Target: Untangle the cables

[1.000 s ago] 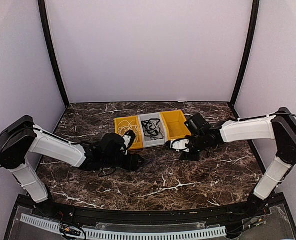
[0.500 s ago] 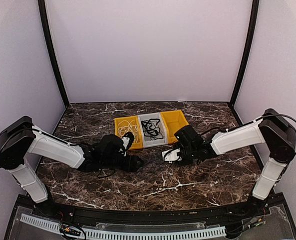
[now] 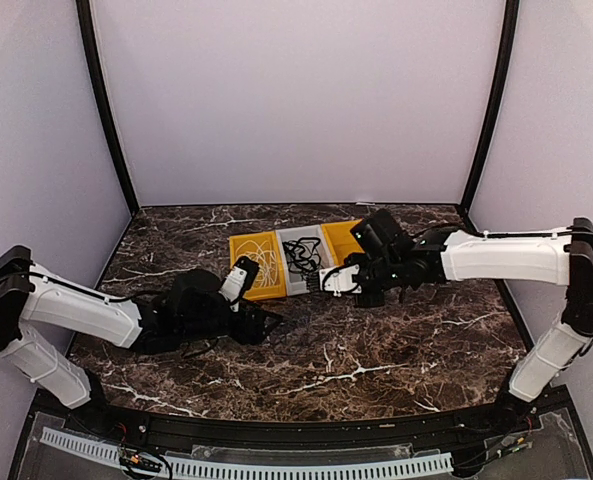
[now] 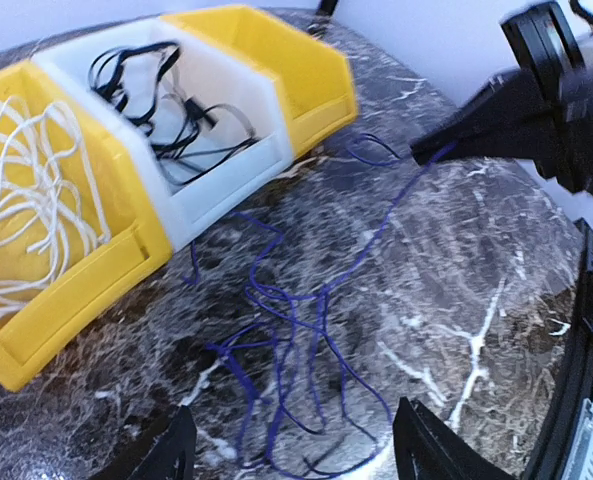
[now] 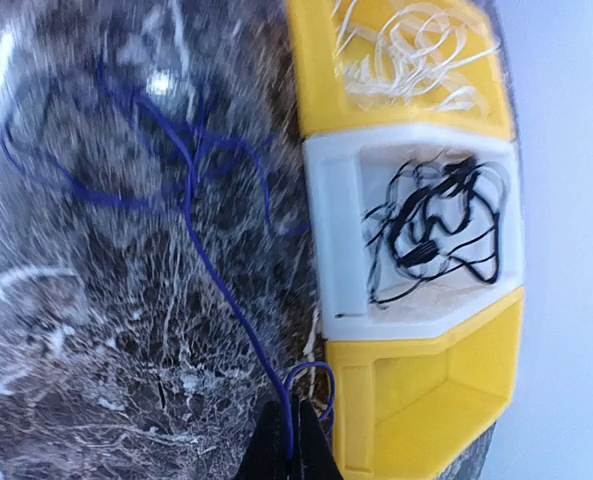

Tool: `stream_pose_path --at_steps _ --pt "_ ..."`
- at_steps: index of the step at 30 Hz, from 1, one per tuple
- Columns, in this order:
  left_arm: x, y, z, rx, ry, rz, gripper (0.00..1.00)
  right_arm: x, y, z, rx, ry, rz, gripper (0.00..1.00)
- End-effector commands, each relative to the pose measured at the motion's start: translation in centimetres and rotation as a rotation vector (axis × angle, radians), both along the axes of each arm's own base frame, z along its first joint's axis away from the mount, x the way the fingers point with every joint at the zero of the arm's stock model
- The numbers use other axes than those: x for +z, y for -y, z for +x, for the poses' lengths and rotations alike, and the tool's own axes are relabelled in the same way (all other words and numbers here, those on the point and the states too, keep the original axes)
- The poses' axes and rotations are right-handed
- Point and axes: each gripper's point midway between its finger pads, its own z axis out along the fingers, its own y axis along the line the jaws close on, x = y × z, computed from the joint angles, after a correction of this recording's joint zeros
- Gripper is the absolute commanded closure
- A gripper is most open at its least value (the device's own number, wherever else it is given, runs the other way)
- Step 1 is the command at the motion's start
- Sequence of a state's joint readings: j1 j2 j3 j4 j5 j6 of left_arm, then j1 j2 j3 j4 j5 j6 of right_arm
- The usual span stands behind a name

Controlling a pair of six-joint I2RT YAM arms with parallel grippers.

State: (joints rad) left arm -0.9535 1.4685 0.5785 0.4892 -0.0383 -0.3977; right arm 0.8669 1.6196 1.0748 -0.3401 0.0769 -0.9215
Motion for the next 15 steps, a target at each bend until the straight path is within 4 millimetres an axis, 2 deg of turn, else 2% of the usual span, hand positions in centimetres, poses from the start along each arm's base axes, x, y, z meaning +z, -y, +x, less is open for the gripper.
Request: stream_pose_path --at_steps 1,2,4,8,9,10,11,12,13,14,15 --pt "8.1 2.4 -2.4 -0.143 0.385 -0.098 0.29 8.0 -2.1 -4.3 0.064 -0.186 0.212 1.00" --pt "9.9 3.1 -3.4 -0.162 0.451 -0.145 0.28 9.1 -2.4 -4.8 0.076 -0.209 0.237 1.00" --pt "11.7 3.6 -3.8 -0.175 0.544 -0.160 0.27 10.6 -2.7 -5.9 0.097 -0.265 0.266 1.00" --pt "14.3 4.9 -3.0 -0.145 0.651 -0.195 0.26 13.2 -3.4 -7.3 0.144 -0.340 0.309 1.00" --pt "14.1 5.4 -2.7 -0.144 0.661 -0.196 0.27 13.8 -3.6 -7.7 0.155 -0.355 0.321 1.00" --pt "15.2 5.6 -2.7 -0.133 0.695 -0.235 0.28 14.4 -3.7 -7.9 0.163 -0.368 0.334 1.00" --pt "14.7 6.2 -2.4 -0.133 0.697 -0.234 0.29 15.0 -3.8 -8.2 0.172 -0.379 0.345 1.00" --pt "15.9 6.6 -2.2 -0.122 0.729 -0.267 0.34 15.7 -3.9 -8.5 0.181 -0.388 0.358 1.00" --pt "14.6 7.3 -1.7 -0.125 0.723 -0.243 0.38 16.6 -4.0 -8.7 0.193 -0.392 0.373 1.00" --pt "15.1 7.9 -1.4 -0.119 0.739 -0.244 0.45 17.3 -4.1 -8.9 0.202 -0.395 0.383 1.00" --pt "13.5 8.5 -0.9 -0.121 0.727 -0.211 0.48 18.1 -4.0 -9.1 0.210 -0.394 0.394 1.00"
